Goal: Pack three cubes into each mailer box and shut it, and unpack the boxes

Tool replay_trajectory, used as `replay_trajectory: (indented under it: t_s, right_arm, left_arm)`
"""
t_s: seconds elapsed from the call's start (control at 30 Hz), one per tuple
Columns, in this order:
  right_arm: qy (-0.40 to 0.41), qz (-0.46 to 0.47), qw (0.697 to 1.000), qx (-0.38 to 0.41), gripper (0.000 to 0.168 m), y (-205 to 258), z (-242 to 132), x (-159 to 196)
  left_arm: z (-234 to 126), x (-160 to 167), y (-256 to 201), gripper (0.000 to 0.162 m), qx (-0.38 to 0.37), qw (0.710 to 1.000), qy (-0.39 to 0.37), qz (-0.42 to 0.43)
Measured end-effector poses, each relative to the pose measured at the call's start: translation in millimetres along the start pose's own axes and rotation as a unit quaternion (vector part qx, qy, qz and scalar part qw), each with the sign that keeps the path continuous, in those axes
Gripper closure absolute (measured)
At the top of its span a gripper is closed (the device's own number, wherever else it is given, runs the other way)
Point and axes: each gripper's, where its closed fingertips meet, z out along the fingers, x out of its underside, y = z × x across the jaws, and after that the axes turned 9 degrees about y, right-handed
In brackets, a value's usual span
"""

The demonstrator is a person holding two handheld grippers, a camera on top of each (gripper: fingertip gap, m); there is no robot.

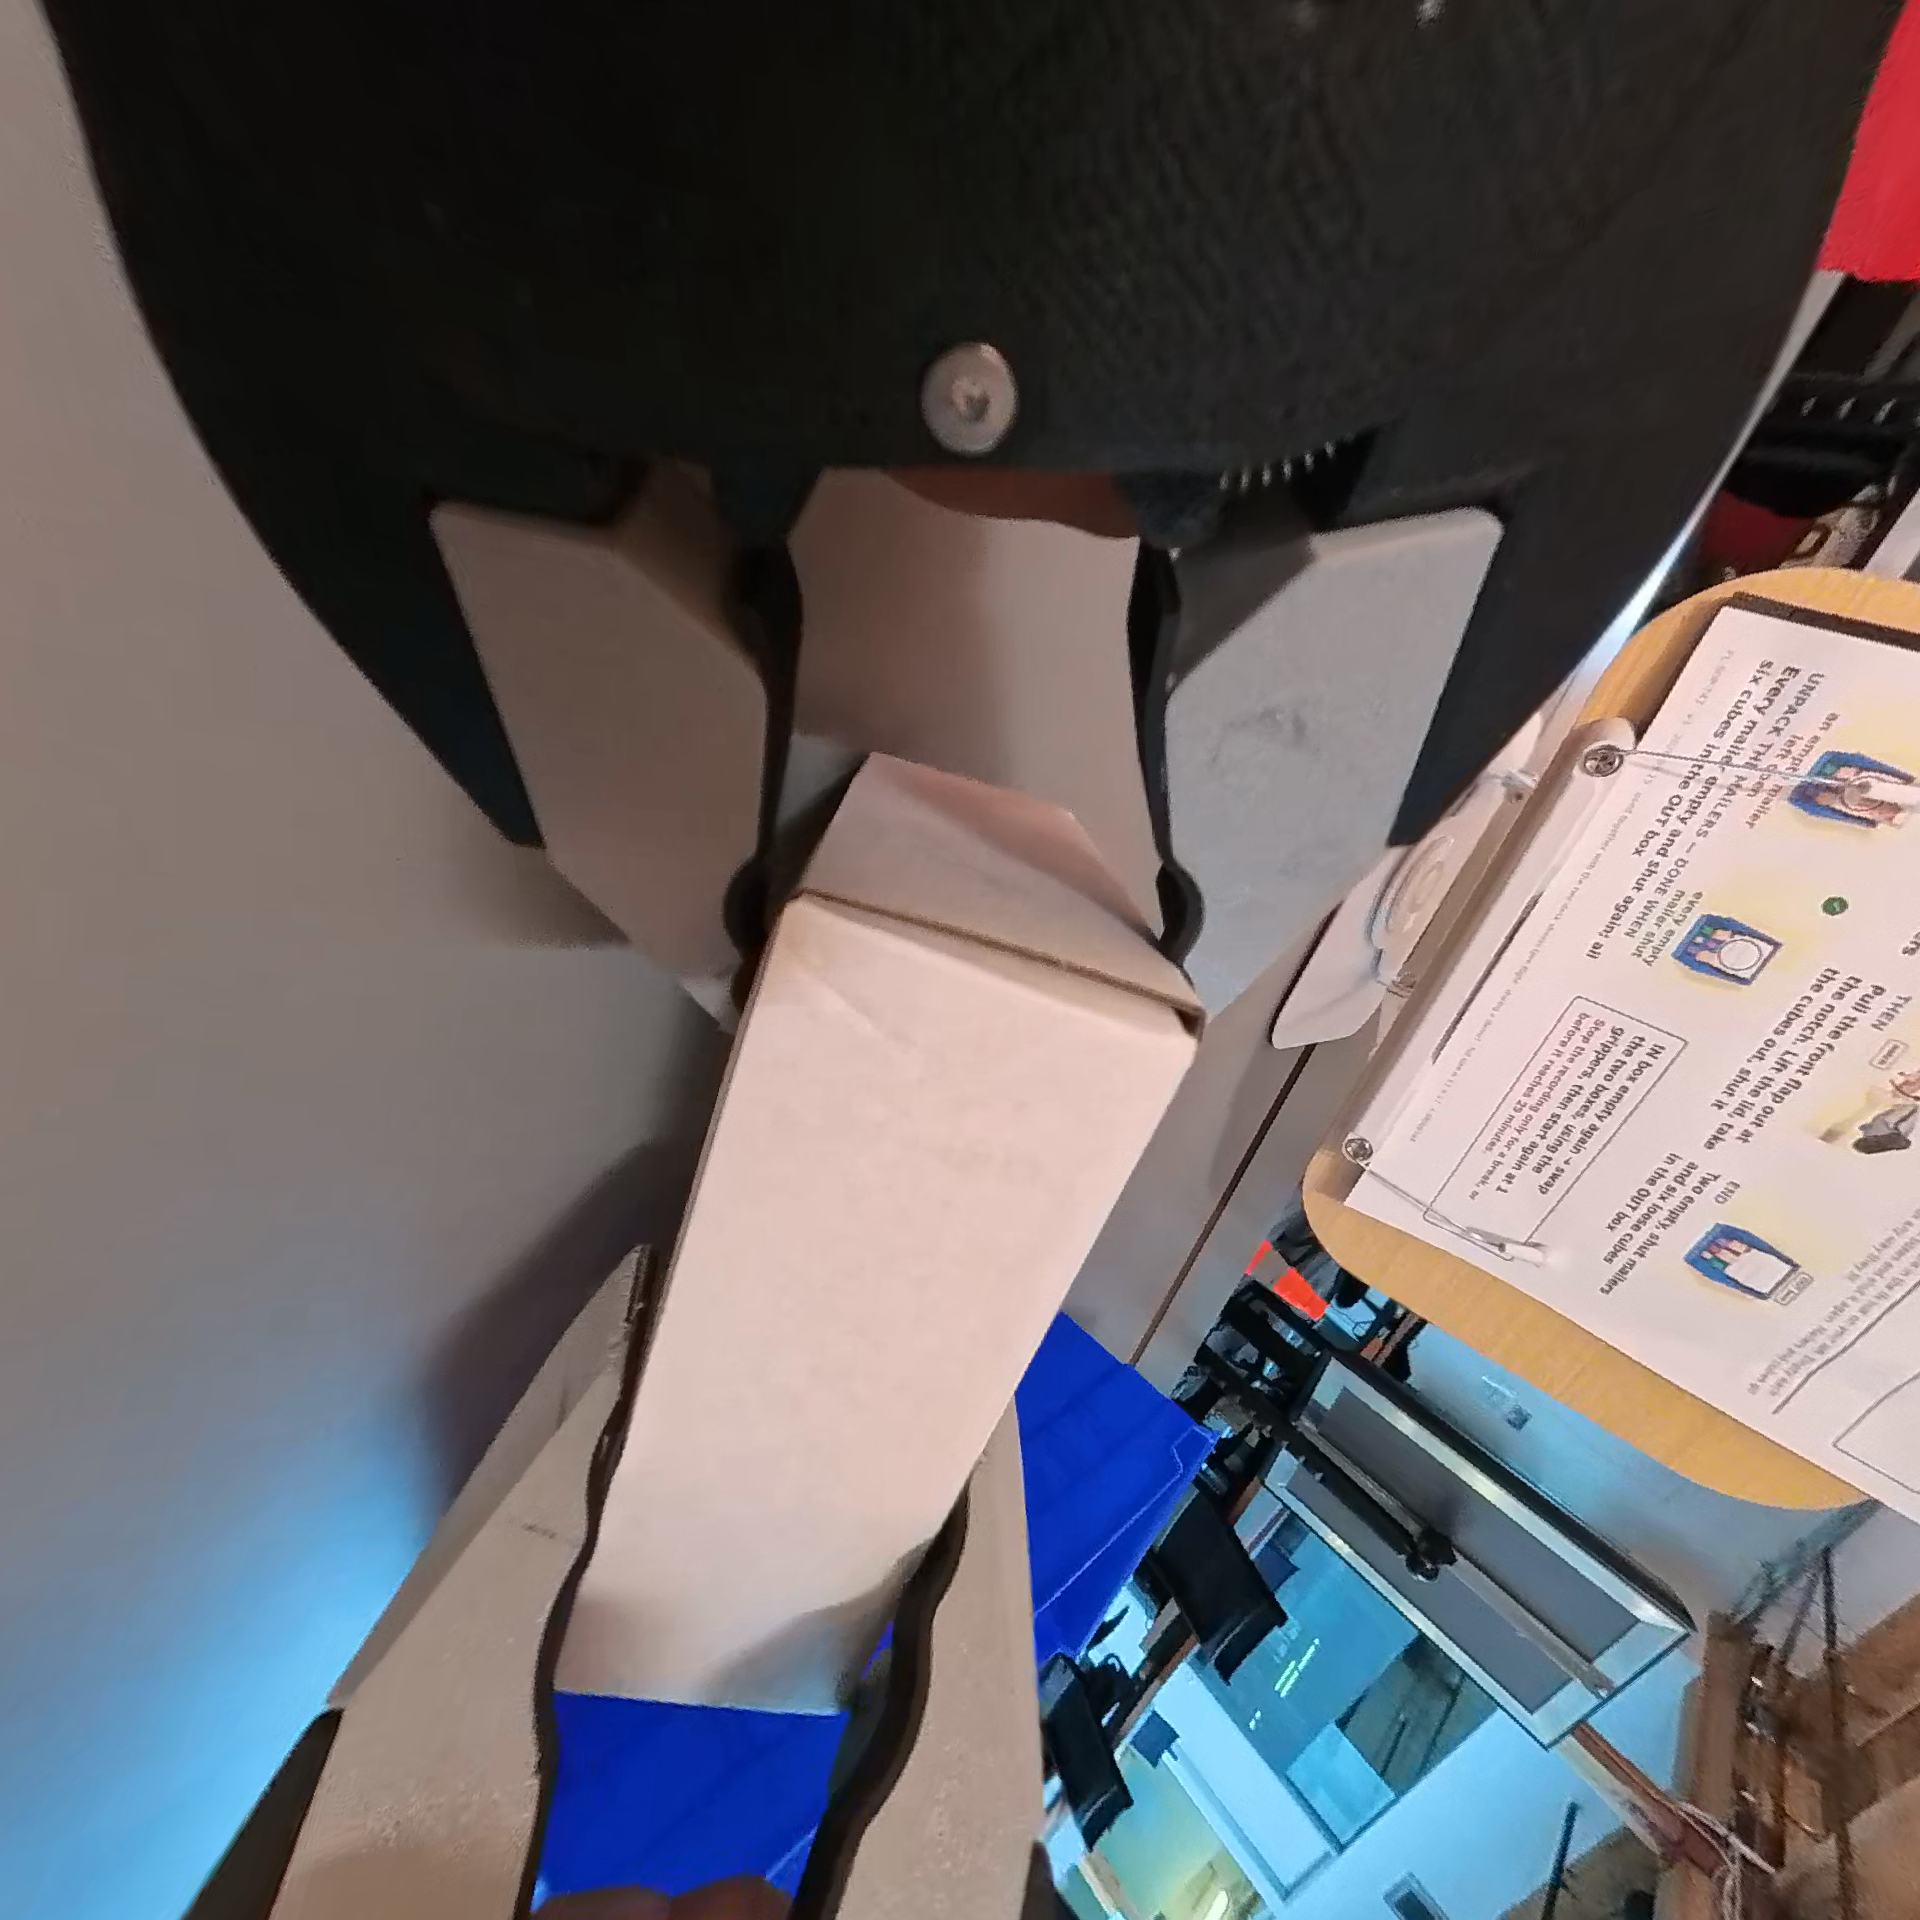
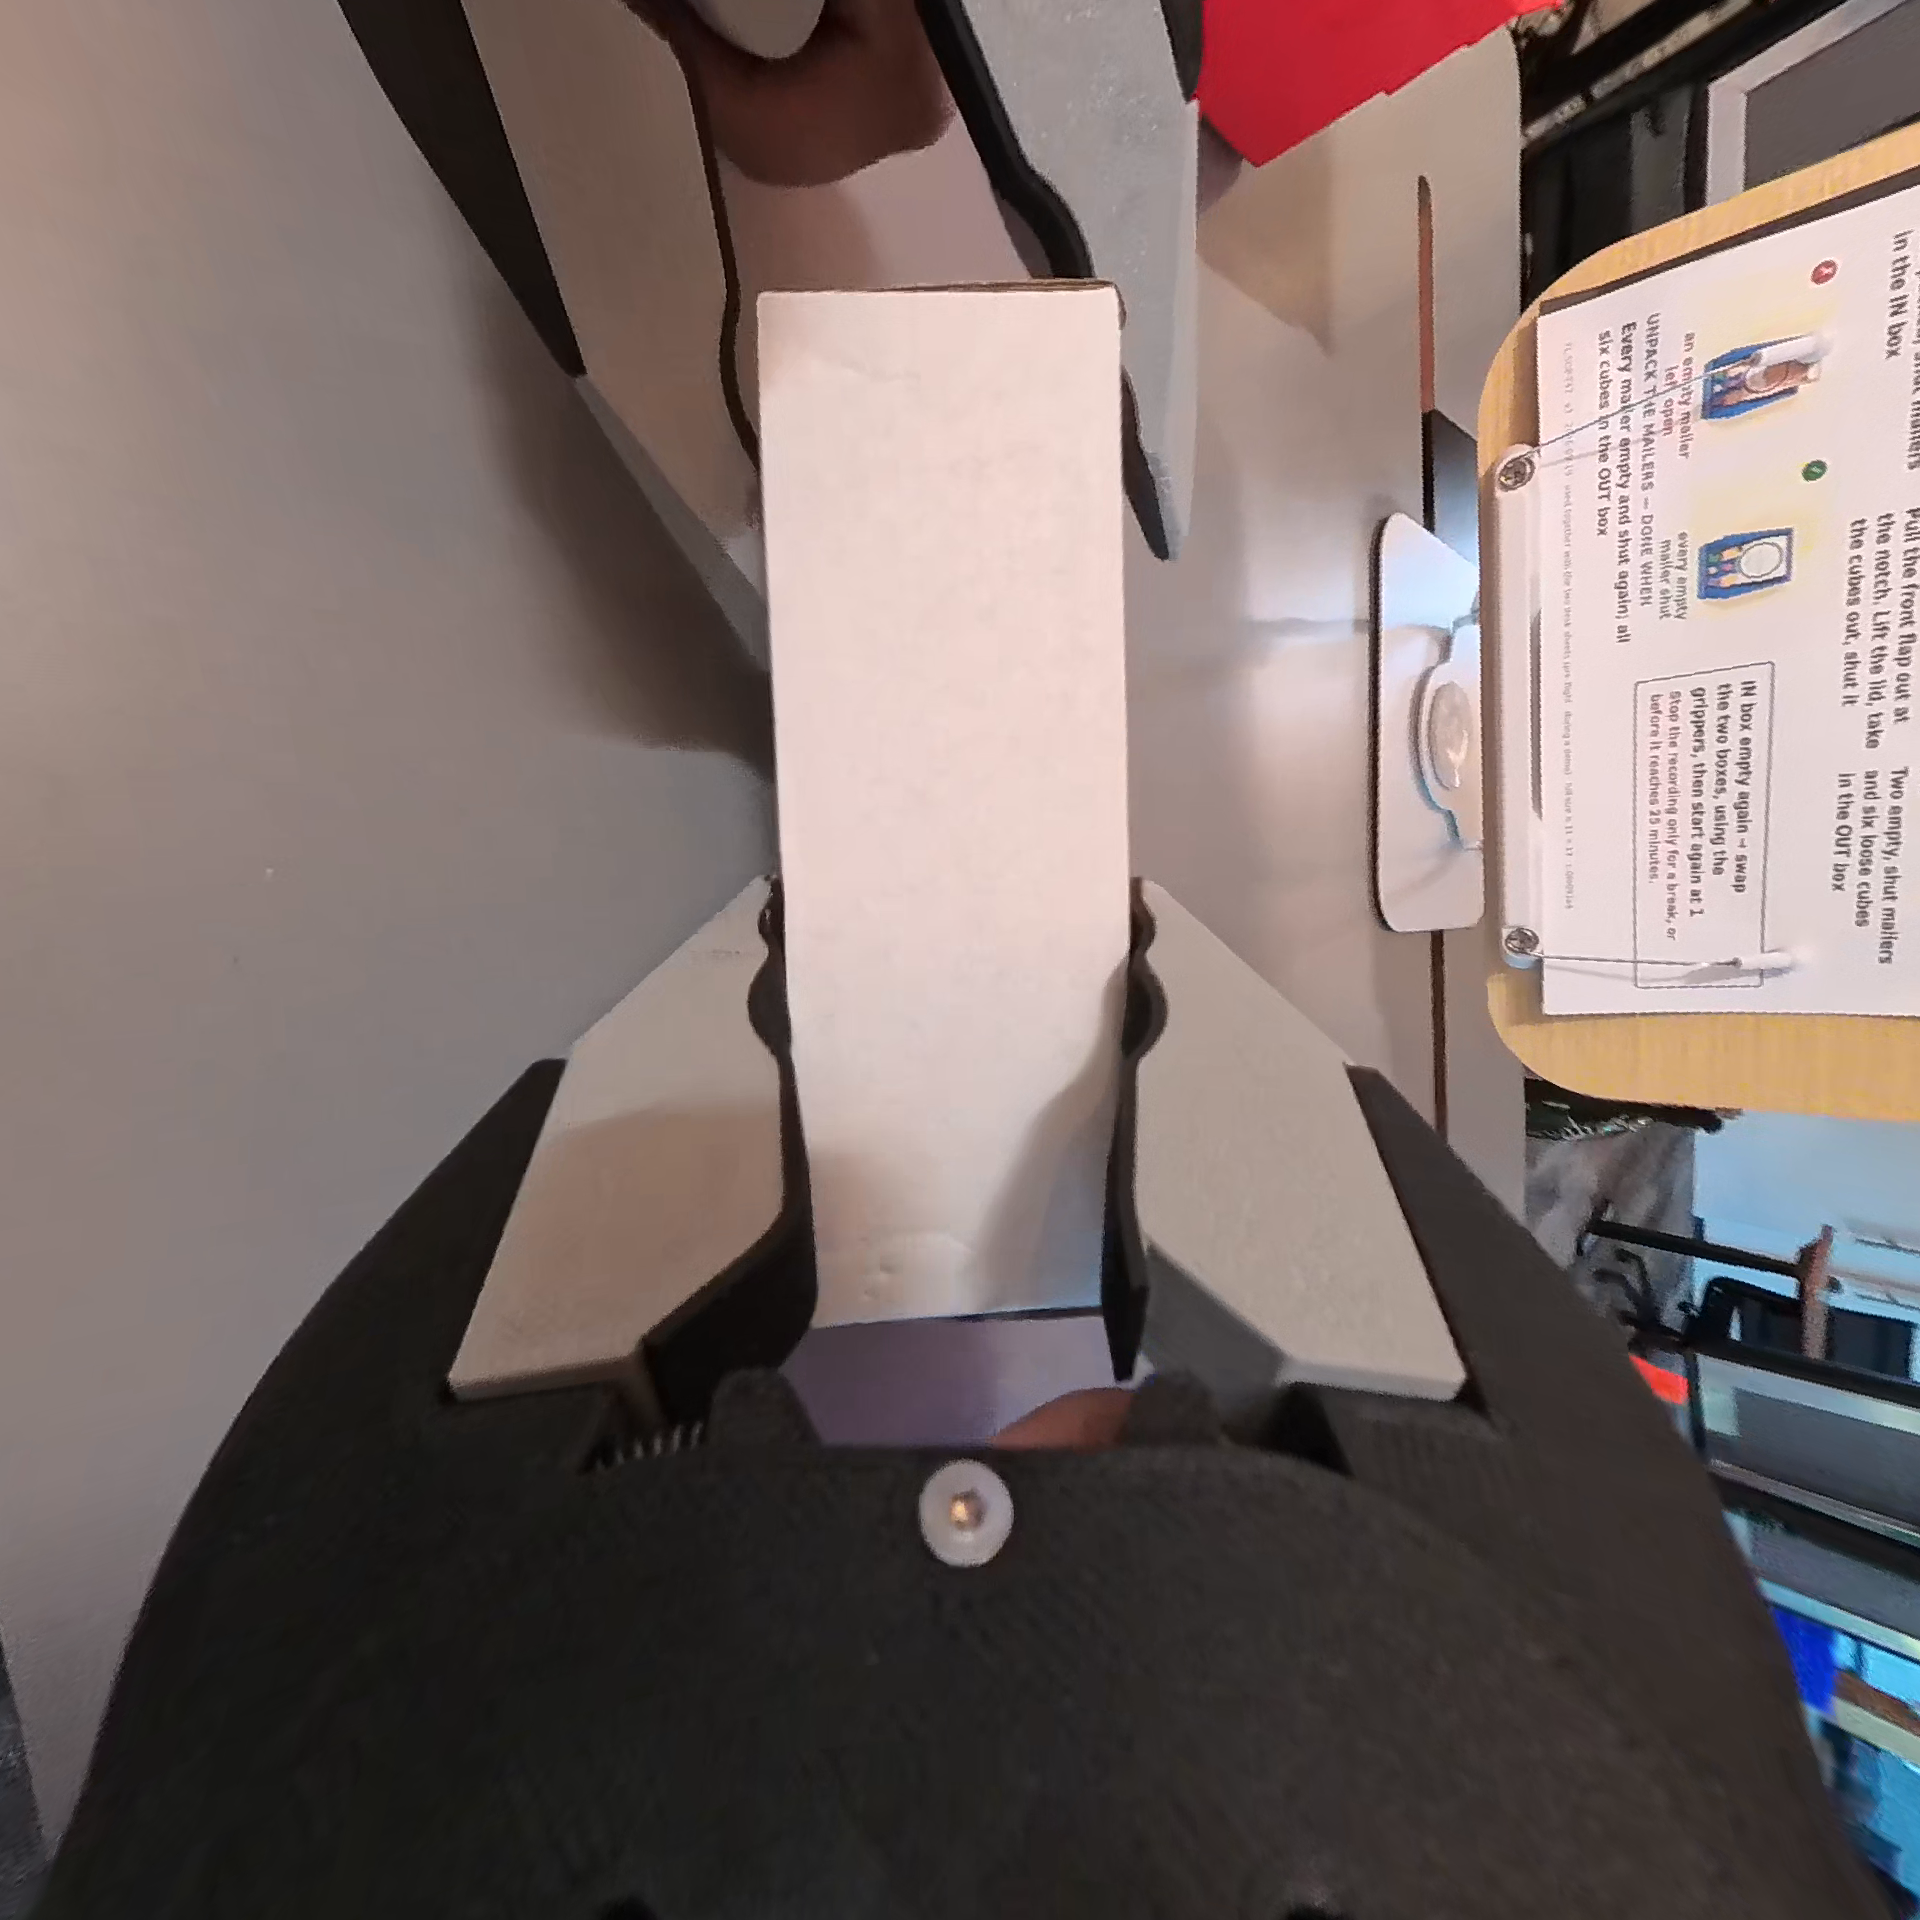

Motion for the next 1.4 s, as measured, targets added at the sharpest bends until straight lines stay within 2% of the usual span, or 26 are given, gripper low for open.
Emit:
replay_trajectory:
  t_s: [0.37,0.77,1.0,1.4]
  right_arm:
    - [-0.021,-0.007,0.999,0.037,0.107,-7.7,-2.7,-5.9]
    - [-0.051,0.001,0.998,0.043,0.113,-9.7,-15.3,-19.2]
    - [-0.044,-0.006,0.996,0.076,0.104,-18.4,-18.3,-21.3]
    - [-0.043,-0.019,0.991,0.122,0.105,-27.9,-25.6,-21.1]
  left_arm:
    - [-0.6,3.6,1.2,0.091,0.039,0.998,0.021,-0.037]
    - [0.3,3.7,2.8,0.090,0.039,0.998,0.021,-0.046]
    - [-0.6,3.8,3.5,0.092,0.042,0.998,0.018,-0.051]
    - [-0.6,4.1,6.6,0.093,0.045,0.996,0.019,-0.071]
